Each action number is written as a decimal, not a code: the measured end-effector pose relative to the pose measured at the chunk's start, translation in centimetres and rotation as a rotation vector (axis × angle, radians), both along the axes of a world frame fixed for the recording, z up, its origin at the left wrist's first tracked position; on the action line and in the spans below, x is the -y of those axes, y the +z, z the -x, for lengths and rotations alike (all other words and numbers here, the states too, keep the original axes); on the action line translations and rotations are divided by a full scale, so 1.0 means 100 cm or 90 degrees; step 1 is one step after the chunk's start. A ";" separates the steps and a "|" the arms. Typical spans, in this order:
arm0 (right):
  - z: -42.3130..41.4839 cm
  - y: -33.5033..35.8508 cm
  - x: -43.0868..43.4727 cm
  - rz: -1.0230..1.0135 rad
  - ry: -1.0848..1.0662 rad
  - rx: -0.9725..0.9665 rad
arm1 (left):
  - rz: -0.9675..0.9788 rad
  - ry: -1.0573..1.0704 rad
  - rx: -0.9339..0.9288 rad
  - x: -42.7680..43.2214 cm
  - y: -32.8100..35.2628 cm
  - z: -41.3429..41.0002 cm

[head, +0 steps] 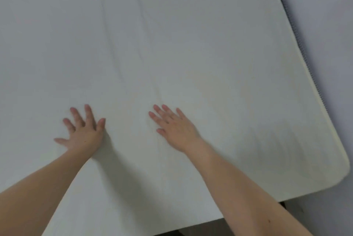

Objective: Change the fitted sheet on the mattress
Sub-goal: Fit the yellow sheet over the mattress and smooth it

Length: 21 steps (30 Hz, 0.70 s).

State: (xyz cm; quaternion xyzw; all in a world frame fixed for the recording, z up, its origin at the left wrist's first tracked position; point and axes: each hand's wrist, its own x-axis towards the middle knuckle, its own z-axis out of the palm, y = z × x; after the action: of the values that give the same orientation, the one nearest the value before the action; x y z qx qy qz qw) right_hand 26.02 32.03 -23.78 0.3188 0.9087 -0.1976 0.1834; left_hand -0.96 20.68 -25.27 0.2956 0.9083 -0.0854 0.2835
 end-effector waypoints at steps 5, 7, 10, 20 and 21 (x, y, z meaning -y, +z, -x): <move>-0.071 -0.007 -0.084 -0.068 -0.173 0.092 | -0.058 -0.198 0.020 -0.024 0.000 -0.054; -0.116 -0.002 -0.107 -0.065 -0.322 0.125 | -0.055 -0.321 0.022 -0.032 0.004 -0.090; -0.168 0.011 -0.128 0.003 -0.499 0.198 | -0.055 -0.510 0.125 -0.038 0.013 -0.136; -0.045 0.034 0.011 -0.109 -0.161 0.065 | -0.095 -0.151 0.144 0.099 0.043 -0.004; -0.027 0.032 0.042 -0.070 -0.078 0.028 | -0.053 -0.117 0.140 0.133 0.044 0.017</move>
State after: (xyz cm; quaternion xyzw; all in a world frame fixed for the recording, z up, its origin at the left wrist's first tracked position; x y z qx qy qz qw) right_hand 28.75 27.80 -20.59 0.3880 0.8925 -0.1511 0.1733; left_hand -2.63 7.36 -20.90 0.3967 0.8436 -0.0404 0.3597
